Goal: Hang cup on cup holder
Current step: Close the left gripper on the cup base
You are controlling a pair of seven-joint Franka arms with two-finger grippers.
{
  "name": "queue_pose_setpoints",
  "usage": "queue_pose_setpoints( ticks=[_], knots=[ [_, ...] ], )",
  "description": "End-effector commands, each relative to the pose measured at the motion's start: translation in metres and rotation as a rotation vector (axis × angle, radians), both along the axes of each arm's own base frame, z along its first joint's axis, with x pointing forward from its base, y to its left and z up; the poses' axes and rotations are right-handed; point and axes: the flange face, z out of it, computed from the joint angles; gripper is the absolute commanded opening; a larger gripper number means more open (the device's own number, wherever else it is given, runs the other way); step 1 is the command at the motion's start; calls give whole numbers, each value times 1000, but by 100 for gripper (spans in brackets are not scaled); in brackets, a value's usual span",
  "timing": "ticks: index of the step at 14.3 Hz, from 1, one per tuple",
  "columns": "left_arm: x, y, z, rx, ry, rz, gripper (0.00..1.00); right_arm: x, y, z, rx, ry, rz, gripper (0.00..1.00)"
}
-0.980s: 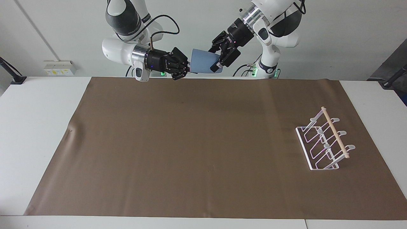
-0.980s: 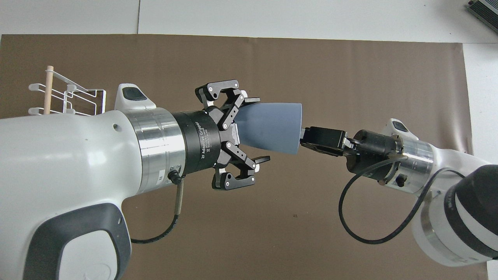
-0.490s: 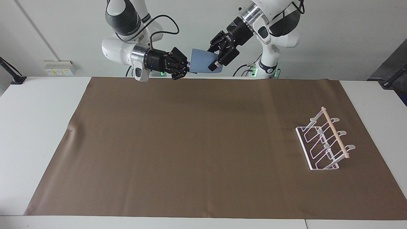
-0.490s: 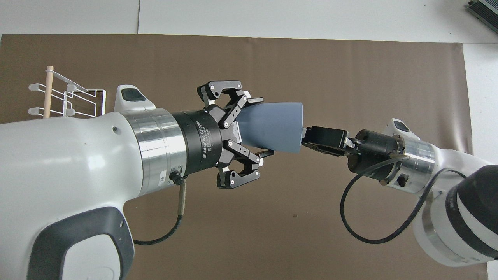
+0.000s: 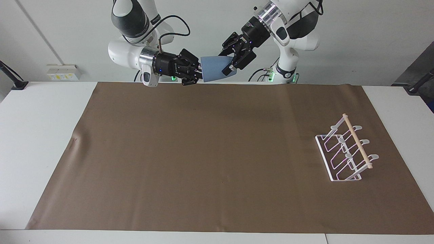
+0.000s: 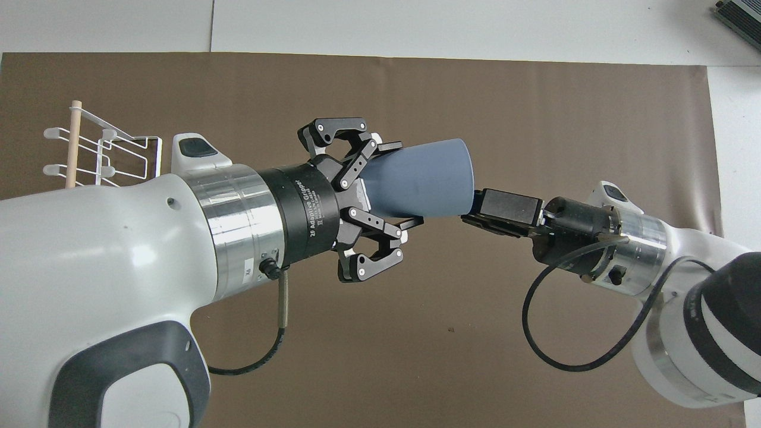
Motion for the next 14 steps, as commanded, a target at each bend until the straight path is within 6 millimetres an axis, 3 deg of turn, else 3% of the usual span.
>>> queue_pose_setpoints(
  ticks=[1,7,9,10,12,14],
  knots=[
    [-5,2,-1,-19,7,27,0,-7,1,2,10,-18,-27,69],
    [-5,1,-2,-17,9,26,0,-5,-8,1,6,-30,-25,69],
    [-4,2,-2,-17,9,28,0,-2,-22,2,-4,-39,-20,70],
    [-4,2,-2,-17,9,28,0,-1,-32,2,-30,-49,-2,74],
    [-4,2,-2,-17,8,27,0,-1,-54,4,-46,-67,33,100],
    [-4,2,-3,-15,11,26,0,-1,-76,5,-61,-74,54,100]
  ],
)
